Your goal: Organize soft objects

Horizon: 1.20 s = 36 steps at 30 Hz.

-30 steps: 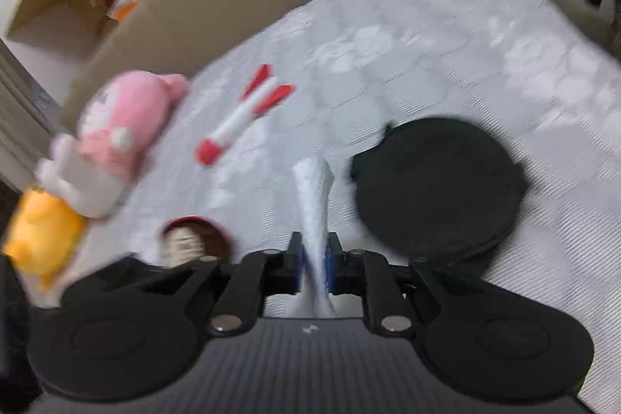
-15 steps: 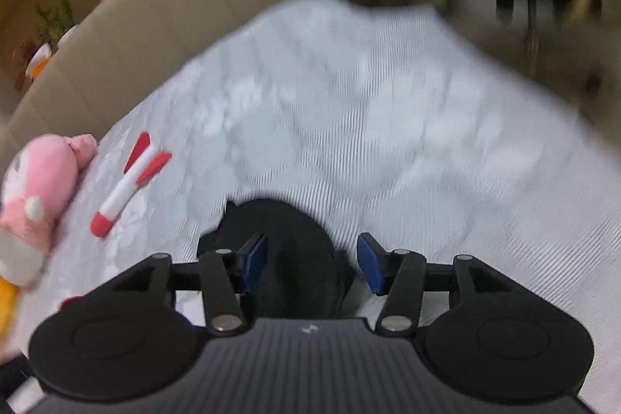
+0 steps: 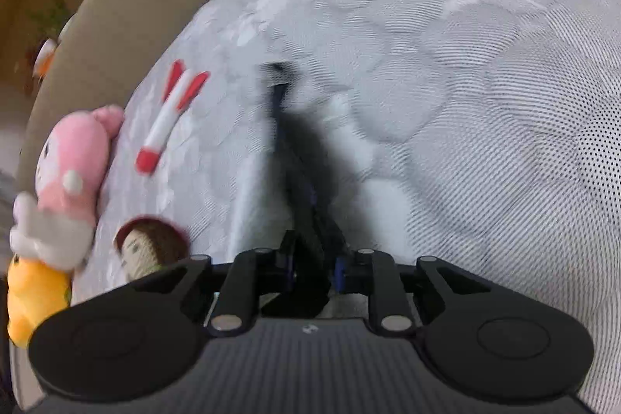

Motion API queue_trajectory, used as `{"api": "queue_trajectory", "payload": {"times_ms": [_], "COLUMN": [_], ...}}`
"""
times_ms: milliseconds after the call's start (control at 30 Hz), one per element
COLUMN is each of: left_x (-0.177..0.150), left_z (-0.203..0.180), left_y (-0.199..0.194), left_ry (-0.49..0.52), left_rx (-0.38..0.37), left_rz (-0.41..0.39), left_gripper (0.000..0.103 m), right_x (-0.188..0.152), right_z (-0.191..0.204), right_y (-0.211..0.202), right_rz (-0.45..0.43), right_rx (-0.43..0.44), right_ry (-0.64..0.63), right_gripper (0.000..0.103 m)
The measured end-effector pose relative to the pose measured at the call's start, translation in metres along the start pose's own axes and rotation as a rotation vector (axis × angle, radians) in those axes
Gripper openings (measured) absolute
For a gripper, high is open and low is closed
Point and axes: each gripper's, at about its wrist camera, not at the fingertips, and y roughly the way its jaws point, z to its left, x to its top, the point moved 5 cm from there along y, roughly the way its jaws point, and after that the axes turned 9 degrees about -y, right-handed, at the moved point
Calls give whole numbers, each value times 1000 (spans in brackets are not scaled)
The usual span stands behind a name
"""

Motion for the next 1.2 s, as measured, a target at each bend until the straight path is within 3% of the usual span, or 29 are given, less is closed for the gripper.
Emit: {"api": "queue_trajectory", "payload": {"times_ms": [100,133,233,300,400,467,567,700,800,867,1000,1133,1200], "left_x": [3,9,27,32,29,21,10,0,-3,-7,-16,-17,-21], "left_z": [1,0,0,-1,-5,-13,-16,-8,-10,-14,-26,-22,-15], "left_y": [14,20,34,26,3,-21,-46,-67,-77,-74,-72,-62,-51], "left_ry": [-54,-31,38,21,-1,27,60,-7,-46,-51,50,7,-23], "left_rx": [-80,-64,13,25,29,16,52,77,98,157,355,375,356], "left_rz": [-4,-31,-96,-122,-174,-215,-284,-391,-522,-521,-506,-417,-336], "left_gripper": [101,101,101,101,101,101,103,103,103,103,103,103,103], "right_x": [-10,-13,-12,-4,4,0,-19,-48,-61,-65,-70,-66,-65], "right_z": [5,5,8,16,31,39,41,34,45,56,60,58,57], "right_y": [-11,-14,-29,-40,-59,-72,-80,-73,-71,-76,-85,-92,-95], "right_rz": [-3,-7,-64,-113,-196,-258,-282,-216,-238,-290,-310,-300,-295], "right_rx": [-12,-34,-162,-236,-268,-311,-334,-306,-359,-370,-353,-327,-312], "right_ry": [-4,-21,-147,-254,-413,-504,-537,-468,-569,-628,-631,-606,-597], "right_gripper": [28,39,46,53,63,81,89,94,95,99,100,100,101]}}
